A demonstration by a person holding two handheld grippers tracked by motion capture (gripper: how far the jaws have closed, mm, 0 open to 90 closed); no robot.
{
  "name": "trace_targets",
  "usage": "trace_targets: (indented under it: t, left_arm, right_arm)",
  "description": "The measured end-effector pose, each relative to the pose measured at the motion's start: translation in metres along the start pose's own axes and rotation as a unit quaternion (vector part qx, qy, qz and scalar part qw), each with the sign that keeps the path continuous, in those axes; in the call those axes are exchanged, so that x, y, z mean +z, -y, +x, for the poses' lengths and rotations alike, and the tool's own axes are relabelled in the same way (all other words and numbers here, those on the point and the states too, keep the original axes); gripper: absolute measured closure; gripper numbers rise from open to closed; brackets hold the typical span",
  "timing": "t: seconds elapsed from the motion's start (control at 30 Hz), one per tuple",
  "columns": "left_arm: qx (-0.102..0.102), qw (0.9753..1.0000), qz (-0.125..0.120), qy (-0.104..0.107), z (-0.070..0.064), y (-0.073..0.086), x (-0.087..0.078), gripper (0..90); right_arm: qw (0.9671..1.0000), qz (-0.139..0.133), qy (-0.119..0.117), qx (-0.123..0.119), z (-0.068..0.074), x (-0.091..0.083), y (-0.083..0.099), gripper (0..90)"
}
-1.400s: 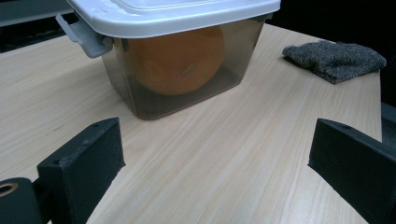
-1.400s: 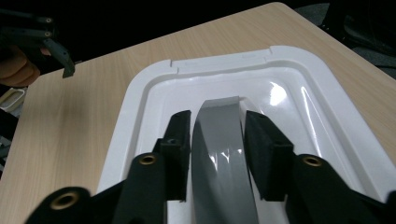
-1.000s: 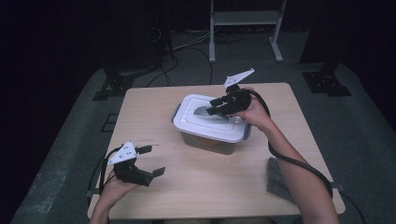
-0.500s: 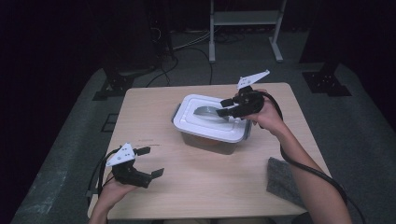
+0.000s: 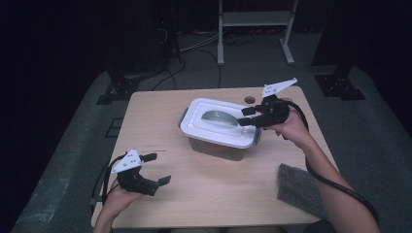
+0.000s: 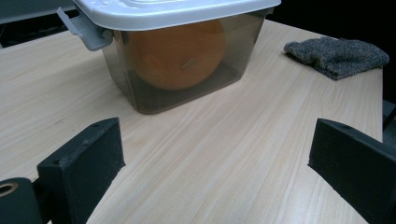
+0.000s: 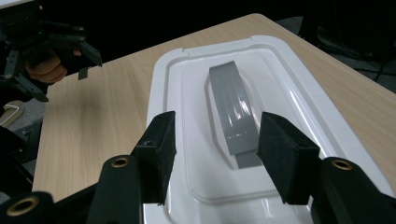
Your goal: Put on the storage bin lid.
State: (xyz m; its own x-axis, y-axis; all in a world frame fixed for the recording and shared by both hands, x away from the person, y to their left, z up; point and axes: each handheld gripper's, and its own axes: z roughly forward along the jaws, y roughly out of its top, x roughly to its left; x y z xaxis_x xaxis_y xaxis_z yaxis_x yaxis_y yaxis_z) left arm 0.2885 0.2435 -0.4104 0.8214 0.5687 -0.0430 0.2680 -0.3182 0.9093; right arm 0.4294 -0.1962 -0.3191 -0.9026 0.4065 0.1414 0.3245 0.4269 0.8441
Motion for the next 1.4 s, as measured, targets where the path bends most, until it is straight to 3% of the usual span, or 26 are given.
trace_targets:
  t: [0.93, 1.4]
  left_arm:
    - [-0.001, 1.0000, 0.005, 0.001, -0.001, 0.001, 0.002, 2.5]
    - [-0.001, 1.0000, 0.006, 0.002, -0.002, 0.001, 0.004, 2.5]
  right_arm:
    - [0.9992, -0.003, 0.027, 0.030, 0.005, -0.043, 0.050, 42.9]
    - [0.9986, 0.002, 0.031, 0.043, 0.009, -0.053, 0.074, 42.7]
